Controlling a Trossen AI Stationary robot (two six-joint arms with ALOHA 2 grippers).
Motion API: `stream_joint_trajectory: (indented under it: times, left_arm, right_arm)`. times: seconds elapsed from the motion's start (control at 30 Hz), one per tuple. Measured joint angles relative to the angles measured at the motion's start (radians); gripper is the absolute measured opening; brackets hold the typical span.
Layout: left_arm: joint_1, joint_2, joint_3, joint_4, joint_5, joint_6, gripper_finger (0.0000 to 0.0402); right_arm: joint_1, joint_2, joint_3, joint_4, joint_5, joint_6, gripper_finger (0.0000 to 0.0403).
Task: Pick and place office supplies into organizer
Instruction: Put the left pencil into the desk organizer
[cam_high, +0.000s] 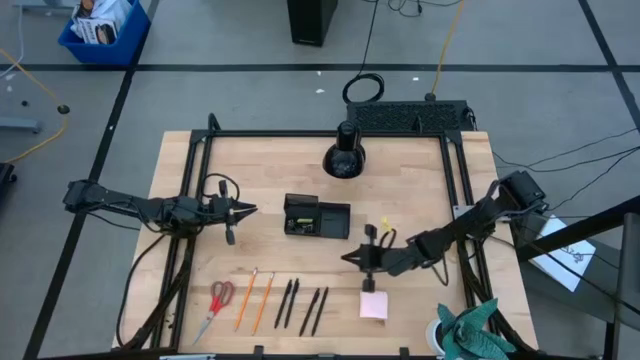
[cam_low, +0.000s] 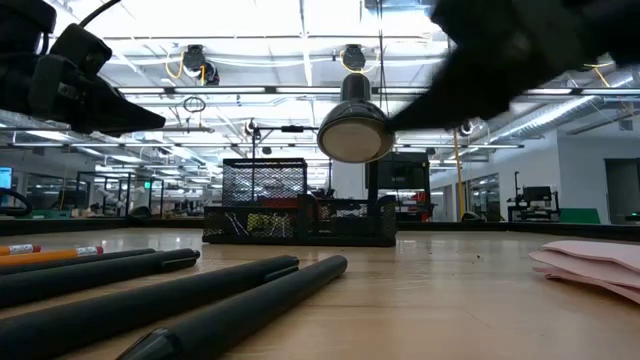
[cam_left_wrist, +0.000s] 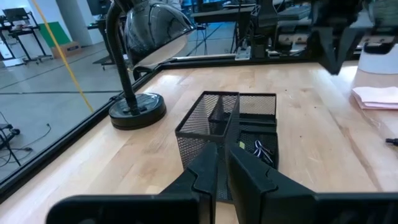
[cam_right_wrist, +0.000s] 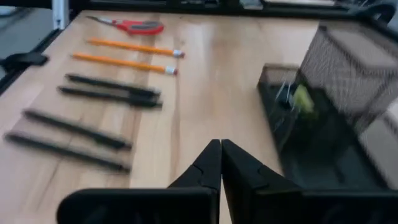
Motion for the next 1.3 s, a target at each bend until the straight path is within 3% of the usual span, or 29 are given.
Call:
stream_joint_trajectory:
  times: [0.27,0.43,0.87,1.1,1.3]
  left_arm:
    - [0.0,0.0,0.0,-0.01,-0.037,0.021,0.0042]
    - [0.0,0.0,0.0,-0.01,-0.037,0.025,0.0042]
    - [0.0,0.0,0.0,-0.01,-0.036,0.004,0.0042]
    - [0.0,0.0,0.0,-0.01,-0.036,0.004,0.0042]
    - [0.0,0.0,0.0,-0.01,-0.036,-0.002,0.0042]
  right_arm:
    - [-0.001,0.0,-0.274,0.488,-0.004,0.002,0.0002]
    - [-0.002,0.001,-0.319,0.544,-0.078,-0.002,0.0002]
    - [0.0,0.001,-0.327,0.588,-0.109,-0.077,0.0001]
    - [-0.007,0.001,-0.46,0.847,-0.086,-0.095,0.0001]
    - [-0.102,-0.072,-0.54,0.848,-0.122,-0.061,0.0001]
